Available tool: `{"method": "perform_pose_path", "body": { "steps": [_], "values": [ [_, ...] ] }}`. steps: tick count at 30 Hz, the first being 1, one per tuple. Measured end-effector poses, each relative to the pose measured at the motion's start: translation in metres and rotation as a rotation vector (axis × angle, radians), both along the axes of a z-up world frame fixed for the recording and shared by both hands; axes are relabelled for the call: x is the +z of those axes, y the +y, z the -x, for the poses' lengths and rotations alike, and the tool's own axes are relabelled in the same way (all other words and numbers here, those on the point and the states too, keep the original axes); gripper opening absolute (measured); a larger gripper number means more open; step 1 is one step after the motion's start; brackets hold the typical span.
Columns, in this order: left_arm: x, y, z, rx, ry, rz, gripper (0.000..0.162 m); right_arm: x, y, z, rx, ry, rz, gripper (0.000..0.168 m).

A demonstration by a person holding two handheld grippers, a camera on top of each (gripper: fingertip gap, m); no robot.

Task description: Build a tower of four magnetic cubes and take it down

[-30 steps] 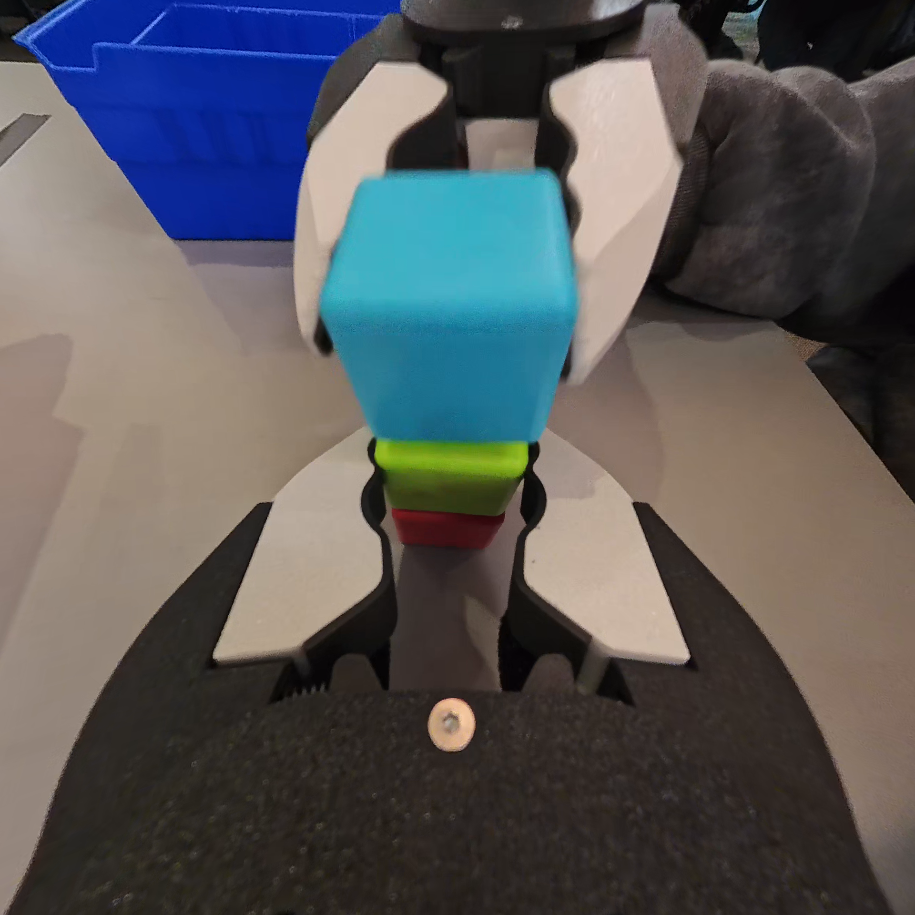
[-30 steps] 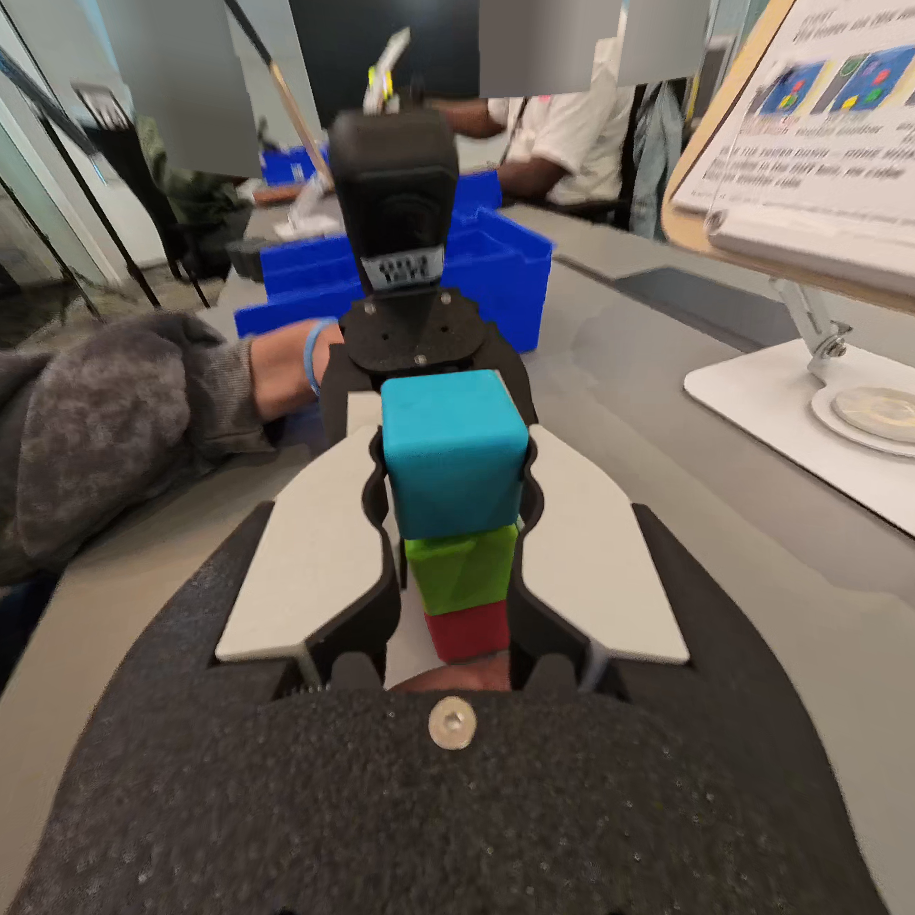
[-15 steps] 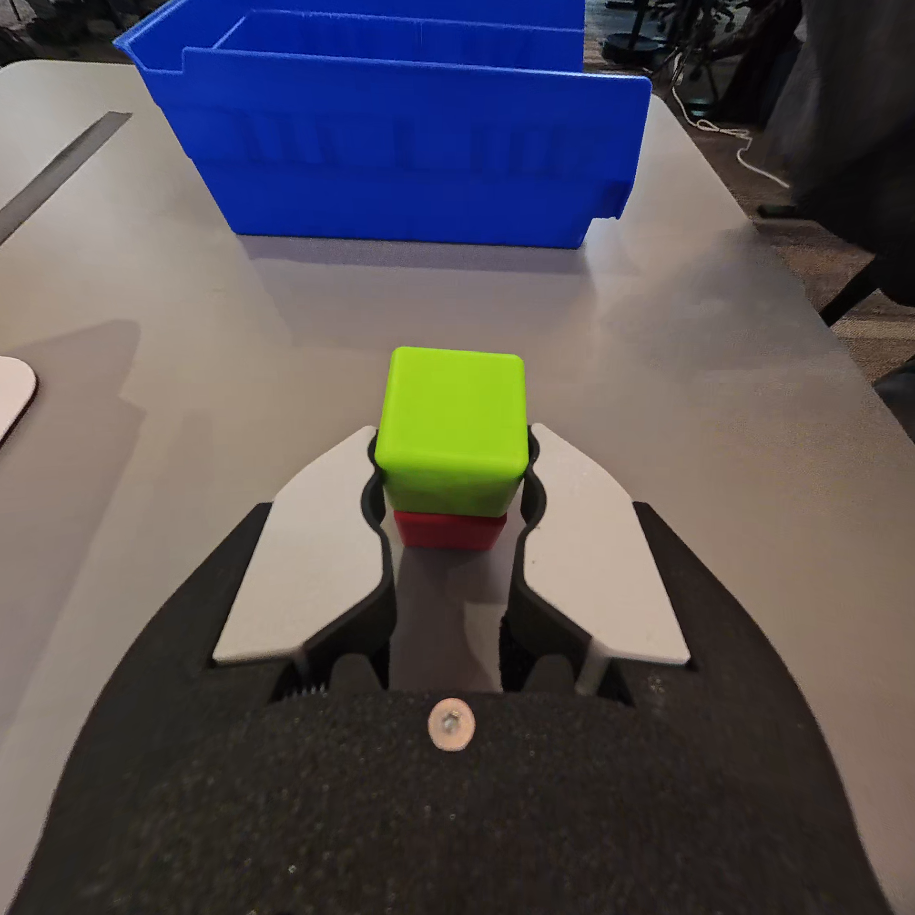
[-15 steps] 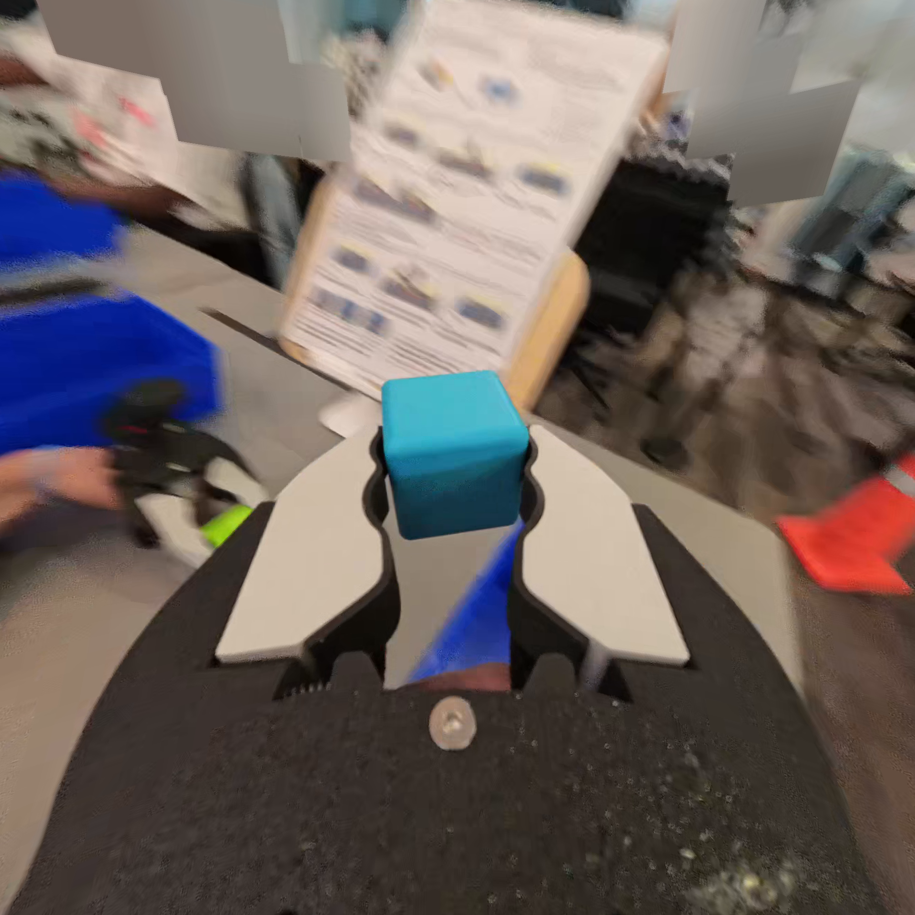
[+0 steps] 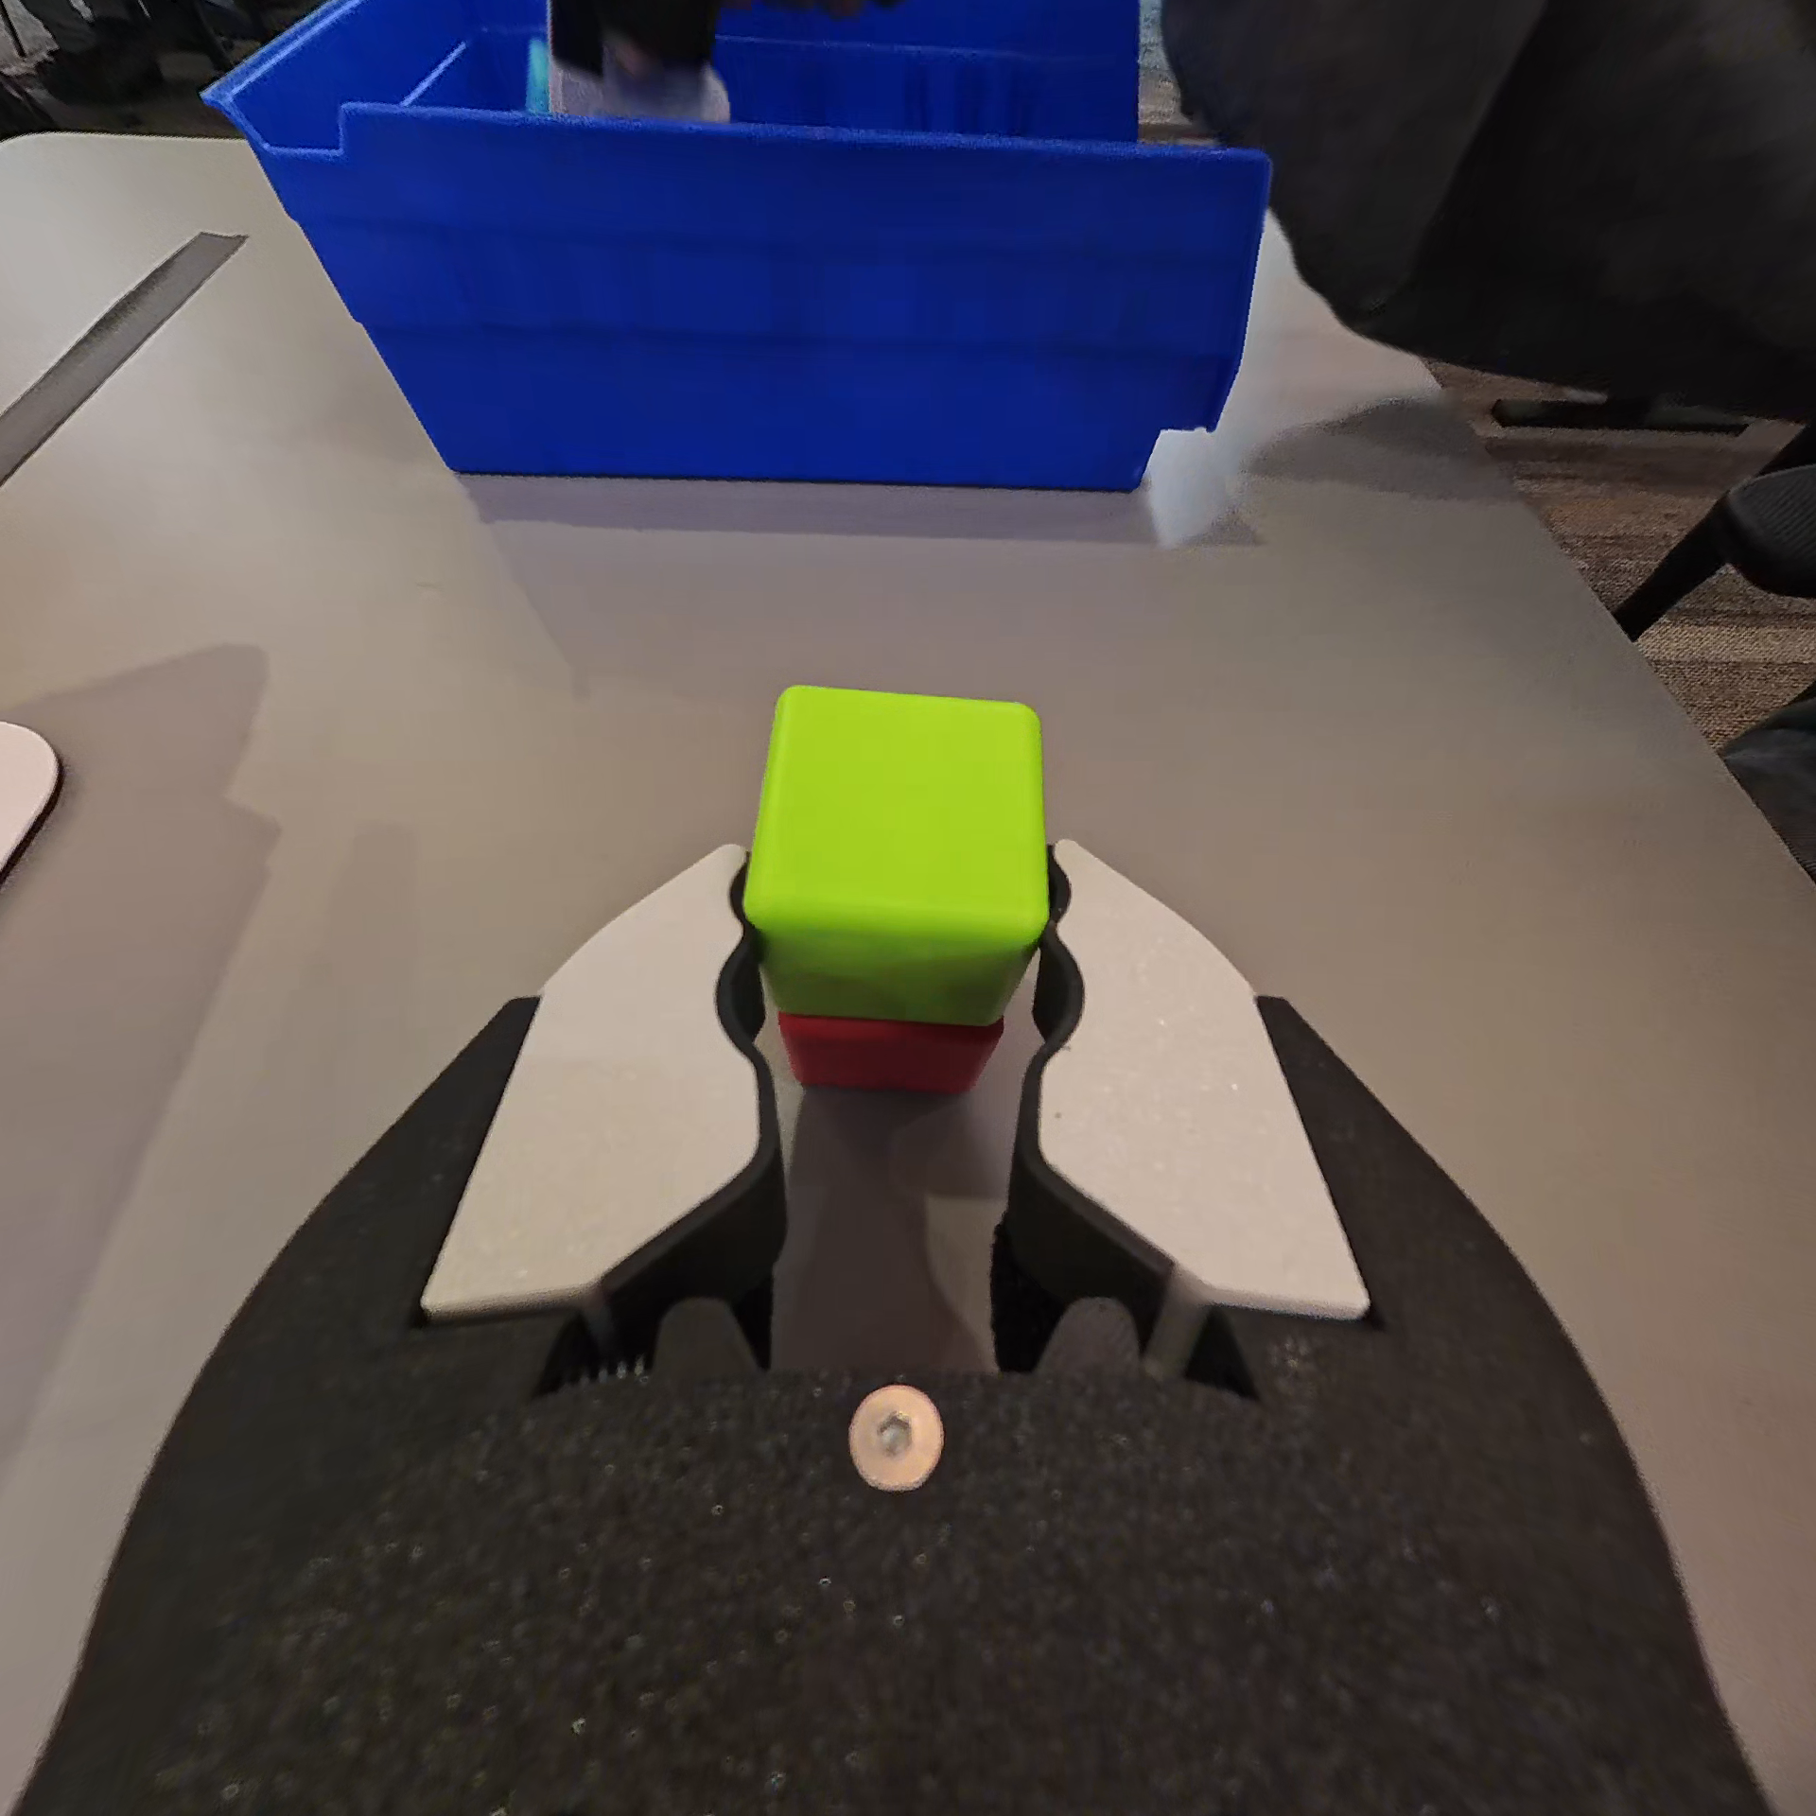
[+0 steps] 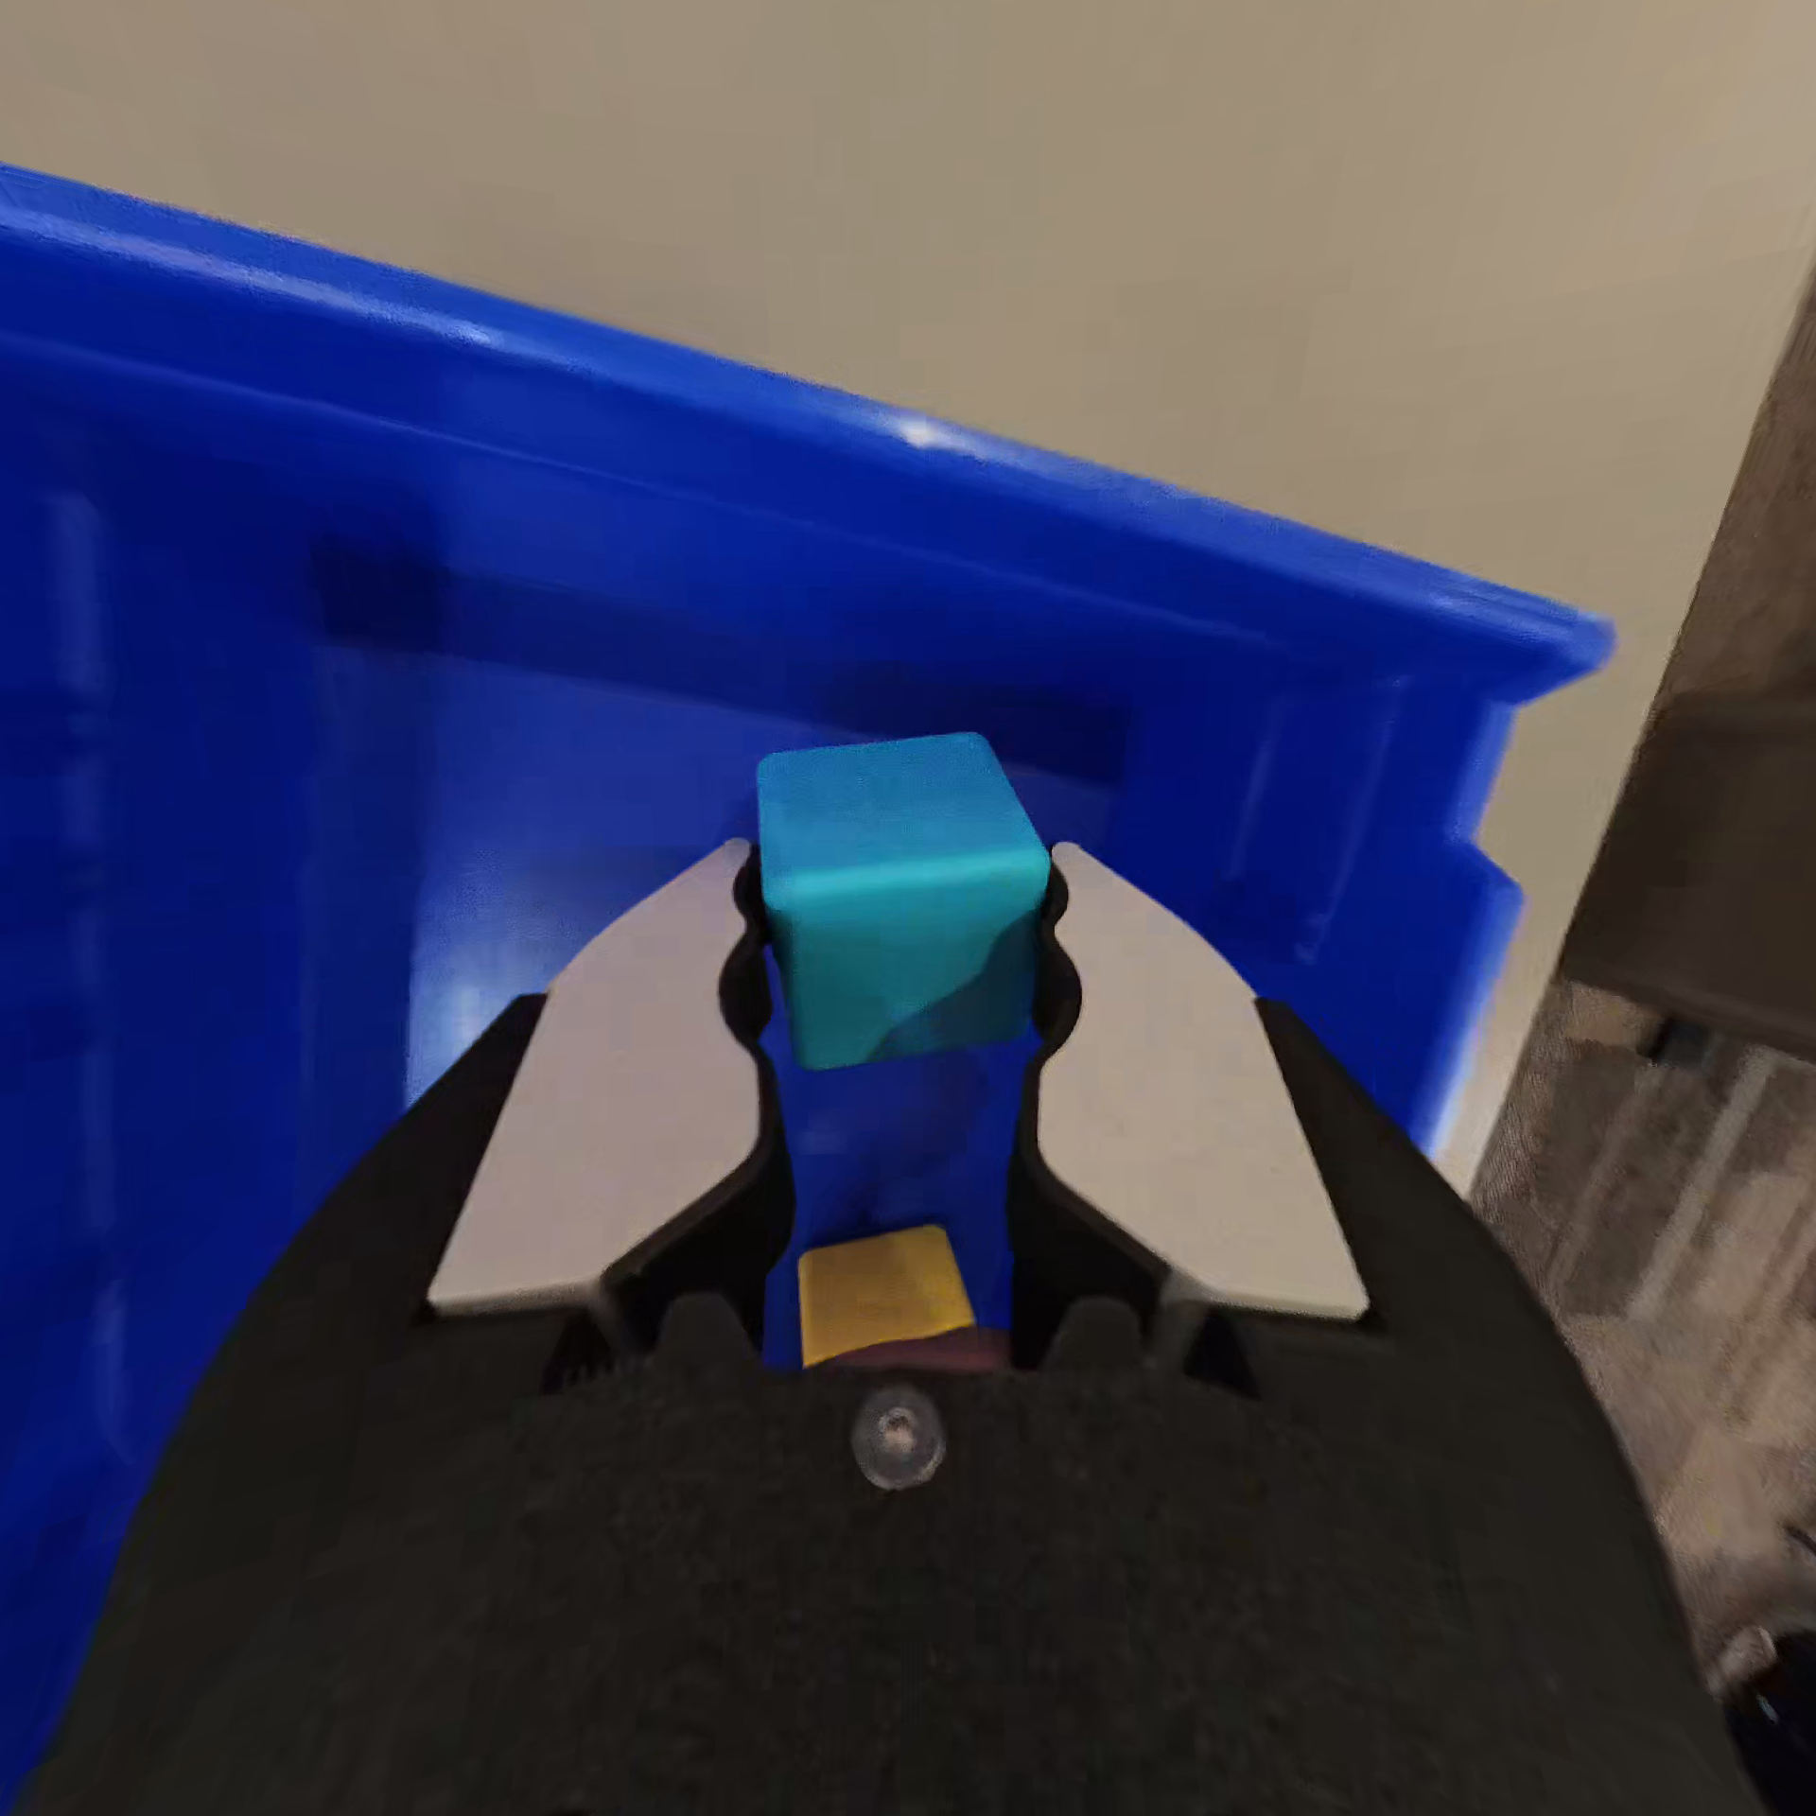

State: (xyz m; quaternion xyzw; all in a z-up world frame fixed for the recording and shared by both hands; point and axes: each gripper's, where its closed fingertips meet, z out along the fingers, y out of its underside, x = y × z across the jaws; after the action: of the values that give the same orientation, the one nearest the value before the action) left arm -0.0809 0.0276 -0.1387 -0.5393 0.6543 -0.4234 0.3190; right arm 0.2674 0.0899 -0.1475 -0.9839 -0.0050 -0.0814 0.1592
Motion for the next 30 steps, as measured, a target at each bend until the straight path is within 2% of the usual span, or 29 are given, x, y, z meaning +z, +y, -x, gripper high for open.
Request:
{"method": "perform_pose_path", "body": {
  "steps": [4, 10, 11, 12, 14, 17, 20, 22, 24, 27, 30],
  "values": [
    [0.000, 0.000, 0.000, -0.001, 0.000, -0.002, 0.052, -0.030, 0.001, -0.010, -0.028, -0.077, 0.125, 0.052],
    [0.000, 0.000, 0.000, 0.002, 0.002, -0.003, 0.052, -0.034, 0.004, -0.013, -0.052, -0.043, 0.120, 0.051],
    [-0.001, 0.000, 0.000, 0.002, 0.003, -0.003, 0.052, -0.032, 0.004, -0.014, -0.047, -0.054, 0.103, 0.055],
    [-0.001, 0.000, 0.000, 0.001, 0.003, -0.004, 0.052, -0.028, 0.005, -0.015, -0.043, -0.064, 0.075, 0.062],
    [-0.001, 0.000, 0.000, 0.001, 0.004, -0.010, 0.052, -0.010, 0.007, -0.006, -0.014, -0.053, -0.033, 0.063],
    [-0.001, 0.000, 0.000, 0.005, 0.006, -0.011, 0.052, 0.053, 0.000, 0.028, 0.058, -0.048, -0.341, 0.063],
    [-0.001, 0.000, -0.001, 0.006, 0.007, -0.009, 0.052, 0.124, -0.044, 0.100, 0.169, 0.062, -0.709, 0.062],
    [-0.001, 0.000, -0.002, 0.007, 0.007, -0.010, 0.052, 0.141, -0.091, 0.163, 0.277, 0.209, -0.845, 0.061],
    [-0.001, 0.000, -0.002, 0.010, 0.006, -0.011, 0.052, 0.130, -0.138, 0.225, 0.348, 0.407, -0.892, 0.059],
    [-0.002, 0.001, -0.003, 0.020, 0.010, -0.016, 0.052, 0.080, -0.199, 0.301, 0.399, 0.722, -0.859, 0.060],
    [0.001, 0.003, -0.001, 0.034, -0.005, -0.013, 0.071, 0.047, -0.242, 0.340, 0.366, 1.022, -0.834, 0.058]
  ]
}}
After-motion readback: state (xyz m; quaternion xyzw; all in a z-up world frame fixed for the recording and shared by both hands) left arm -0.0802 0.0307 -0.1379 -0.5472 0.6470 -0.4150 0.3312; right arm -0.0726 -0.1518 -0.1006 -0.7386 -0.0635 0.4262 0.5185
